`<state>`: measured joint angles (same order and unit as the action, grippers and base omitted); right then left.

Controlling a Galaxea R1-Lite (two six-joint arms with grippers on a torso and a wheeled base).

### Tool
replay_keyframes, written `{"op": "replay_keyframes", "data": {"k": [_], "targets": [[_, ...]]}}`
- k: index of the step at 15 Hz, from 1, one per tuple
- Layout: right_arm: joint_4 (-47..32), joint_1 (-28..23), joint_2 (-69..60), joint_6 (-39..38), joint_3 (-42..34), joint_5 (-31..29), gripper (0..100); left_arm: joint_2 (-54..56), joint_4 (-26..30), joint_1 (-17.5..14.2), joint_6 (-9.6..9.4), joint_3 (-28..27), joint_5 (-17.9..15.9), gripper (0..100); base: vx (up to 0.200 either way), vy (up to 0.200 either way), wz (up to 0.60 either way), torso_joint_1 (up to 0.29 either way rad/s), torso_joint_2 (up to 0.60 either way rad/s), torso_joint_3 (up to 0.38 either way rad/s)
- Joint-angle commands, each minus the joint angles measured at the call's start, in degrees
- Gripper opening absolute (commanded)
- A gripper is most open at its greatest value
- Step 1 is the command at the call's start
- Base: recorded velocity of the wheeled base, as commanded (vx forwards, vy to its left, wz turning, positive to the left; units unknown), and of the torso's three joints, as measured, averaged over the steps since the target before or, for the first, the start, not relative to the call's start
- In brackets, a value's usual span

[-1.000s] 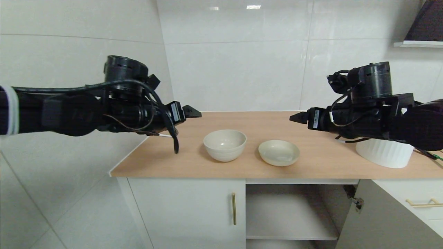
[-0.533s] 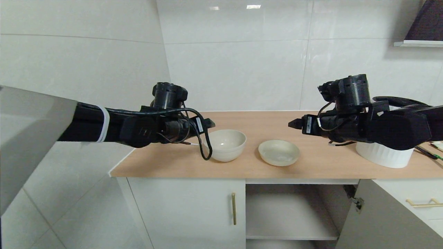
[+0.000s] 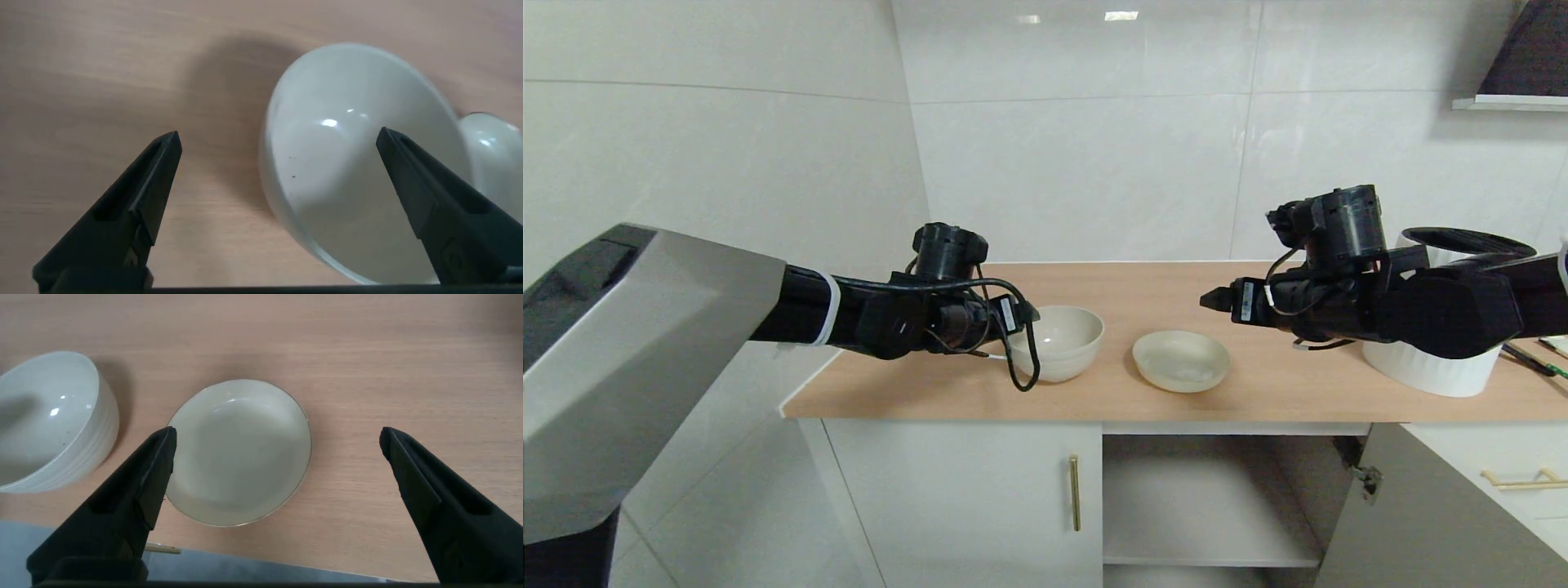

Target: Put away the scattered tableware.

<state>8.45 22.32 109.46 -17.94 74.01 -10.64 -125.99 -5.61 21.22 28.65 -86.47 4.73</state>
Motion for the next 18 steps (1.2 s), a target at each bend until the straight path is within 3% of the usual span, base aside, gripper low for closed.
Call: {"op": "replay_keyframes", "data": {"k": [1,2,3,9,15,18], "targets": [[0.0,0.0,0.0,0.0,0.0,0.0,100,-0.7,0.0,0.0,0.0,-0.2,0.0,100,0.0,0.0,0.0,0.0,0.0,0.0],[0.0,0.0,0.0,0.0,0.0,0.0,100,-1.3,0.0,0.1,0.0,-0.3,0.0,100,0.0,0.0,0.0,0.0,0.0,0.0],[0.0,0.0,0.0,0.0,0.0,0.0,100,-1.3,0.1,0.1,0.0,-0.2,0.0,0,0.0,0.0,0.0,0.0,0.0,0.0],[0.0,0.0,-0.5,0.0,0.0,0.0,100,1.0,0.4,0.3,0.0,0.4,0.4,0,0.0,0.0,0.0,0.0,0.0,0.0],[-1.5,0.0,1.5,0.1,0.8,-0.4,100,8.9,0.3,0.4,-0.26,5.1,0.1,0,0.0,0.0,0.0,0.0,0.0,0.0],[-10.6,-0.7,8.2,0.0,7.5,-6.8,100,8.6,0.2,0.4,-0.26,5.2,0.1,0,0.0,0.0,0.0,0.0,0.0,0.0]]}}
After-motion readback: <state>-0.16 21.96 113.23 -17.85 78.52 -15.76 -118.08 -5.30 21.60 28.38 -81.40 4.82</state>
